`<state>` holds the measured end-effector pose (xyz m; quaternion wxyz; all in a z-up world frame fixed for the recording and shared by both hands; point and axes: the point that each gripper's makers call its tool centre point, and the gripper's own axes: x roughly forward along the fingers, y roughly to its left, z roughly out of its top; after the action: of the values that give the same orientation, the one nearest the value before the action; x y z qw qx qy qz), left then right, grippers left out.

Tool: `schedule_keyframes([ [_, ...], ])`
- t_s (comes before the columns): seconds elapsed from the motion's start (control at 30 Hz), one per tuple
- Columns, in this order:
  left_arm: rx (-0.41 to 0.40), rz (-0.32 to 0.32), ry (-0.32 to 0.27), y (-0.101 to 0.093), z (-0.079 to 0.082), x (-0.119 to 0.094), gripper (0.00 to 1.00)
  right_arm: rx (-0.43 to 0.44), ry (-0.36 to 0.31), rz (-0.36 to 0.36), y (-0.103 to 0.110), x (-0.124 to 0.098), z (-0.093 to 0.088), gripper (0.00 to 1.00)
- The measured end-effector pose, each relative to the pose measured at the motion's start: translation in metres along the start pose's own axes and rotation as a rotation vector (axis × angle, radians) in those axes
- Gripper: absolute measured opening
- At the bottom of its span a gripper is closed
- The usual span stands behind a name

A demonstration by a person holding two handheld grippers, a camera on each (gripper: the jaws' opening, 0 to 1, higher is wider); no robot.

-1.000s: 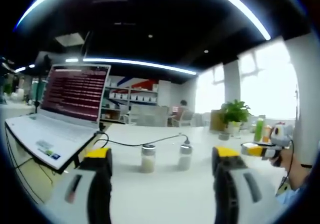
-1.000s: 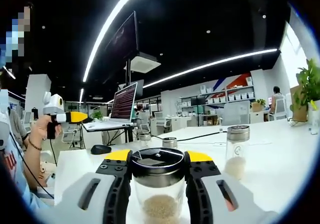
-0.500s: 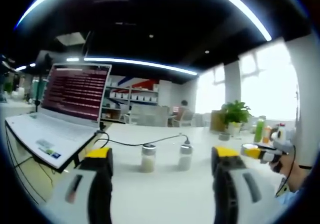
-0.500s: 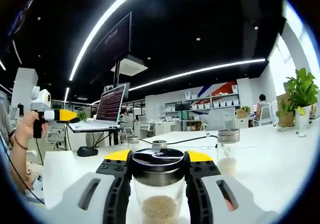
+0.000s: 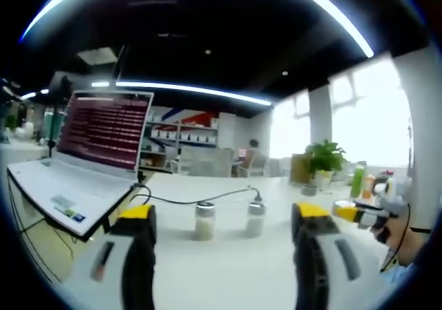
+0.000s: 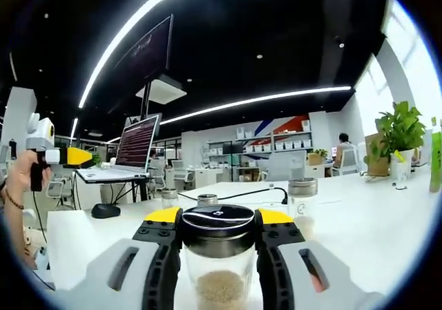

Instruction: Rotate the seasoning bottle until the label or dispensing opening points toward the visible target arrow and the bottle remains upright within the marked orientation range

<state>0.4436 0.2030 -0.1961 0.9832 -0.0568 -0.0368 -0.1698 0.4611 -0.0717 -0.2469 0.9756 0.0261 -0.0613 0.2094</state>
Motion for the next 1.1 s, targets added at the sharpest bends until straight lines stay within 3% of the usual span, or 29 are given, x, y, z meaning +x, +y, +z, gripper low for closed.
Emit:
schedule_keyframes([
  [0.2,-0.017,-0.002,0.001,0.000,-0.002,0.002,0.84,0.014,0.004,-0.001,-0.002,0.002,0.000,0.42],
  [0.23,-0.019,-0.004,0.001,-0.001,-0.002,0.002,0.84,0.014,0.005,-0.007,-0.003,0.002,0.001,0.45],
  [0.33,-0.011,-0.008,0.001,-0.003,-0.002,0.003,0.84,-0.016,-0.006,-0.001,-0.003,0.003,0.007,0.69],
  [0.37,-0.011,-0.010,0.002,-0.003,-0.002,0.003,0.84,-0.022,-0.013,-0.002,-0.004,0.002,0.010,0.71],
  [0.5,-0.017,-0.023,0.015,-0.005,-0.006,0.004,0.84,-0.012,-0.033,0.029,-0.003,-0.003,0.021,0.70],
  [0.6,-0.016,-0.025,0.013,-0.005,-0.005,0.004,0.84,0.013,0.000,0.077,0.003,-0.006,0.021,0.68],
  [0.7,-0.013,-0.027,0.014,-0.006,-0.004,0.002,0.85,0.007,-0.026,0.136,0.010,-0.009,0.038,0.65],
  [0.83,-0.014,-0.044,0.005,-0.009,-0.001,0.001,0.85,-0.044,0.083,0.222,0.013,-0.011,0.033,0.66],
  [0.97,-0.015,-0.043,0.021,-0.009,-0.006,0.004,0.85,-0.078,0.091,0.267,0.004,-0.010,0.035,0.66],
  [1.1,-0.017,-0.045,0.027,-0.010,-0.007,0.005,0.85,-0.047,0.099,0.337,0.000,-0.013,0.035,0.66],
])
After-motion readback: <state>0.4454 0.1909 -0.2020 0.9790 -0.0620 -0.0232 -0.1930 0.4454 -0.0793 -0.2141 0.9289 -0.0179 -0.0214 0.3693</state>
